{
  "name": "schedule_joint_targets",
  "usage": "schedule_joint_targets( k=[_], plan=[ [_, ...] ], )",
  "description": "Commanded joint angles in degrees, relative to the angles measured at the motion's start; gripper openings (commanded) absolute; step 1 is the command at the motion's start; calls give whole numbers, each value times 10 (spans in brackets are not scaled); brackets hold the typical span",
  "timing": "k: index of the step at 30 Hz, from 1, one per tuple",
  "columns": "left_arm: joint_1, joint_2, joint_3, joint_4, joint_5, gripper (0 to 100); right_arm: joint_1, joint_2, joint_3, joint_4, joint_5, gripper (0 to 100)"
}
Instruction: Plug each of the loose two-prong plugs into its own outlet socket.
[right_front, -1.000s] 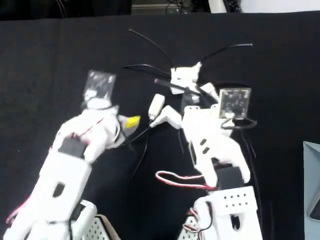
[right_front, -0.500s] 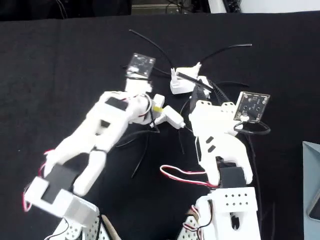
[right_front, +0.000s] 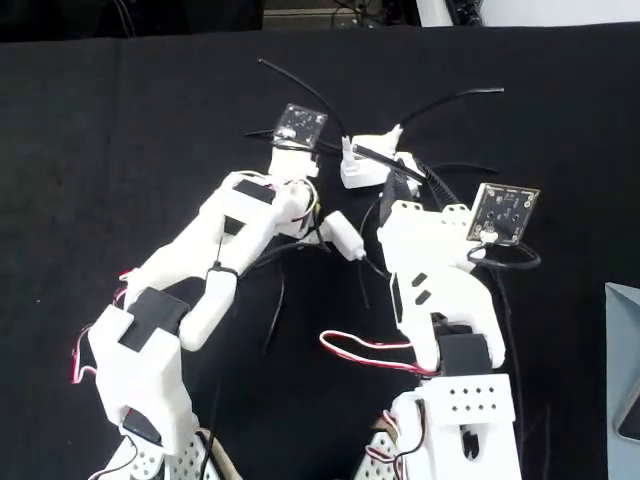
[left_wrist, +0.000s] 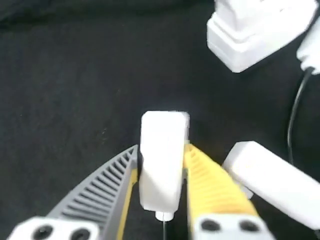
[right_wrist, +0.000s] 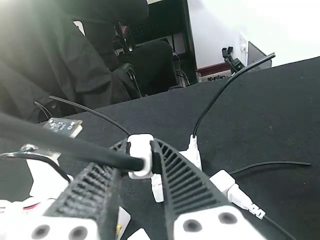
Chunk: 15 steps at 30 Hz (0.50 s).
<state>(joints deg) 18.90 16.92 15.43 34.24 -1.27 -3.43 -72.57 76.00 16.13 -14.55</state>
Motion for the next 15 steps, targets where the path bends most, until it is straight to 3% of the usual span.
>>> schedule_joint_targets(
  k=[1,9,15],
  plan=[
    [-10,-8,-26,27,-28,48,5,-1,-5,-11,-7,13],
    [-40,-153,-24,202,-113,29,4,-1,-4,-10,-7,13],
    [-107,-271,-5,278,-209,29,4,-1,-4,-10,-7,13]
  ],
)
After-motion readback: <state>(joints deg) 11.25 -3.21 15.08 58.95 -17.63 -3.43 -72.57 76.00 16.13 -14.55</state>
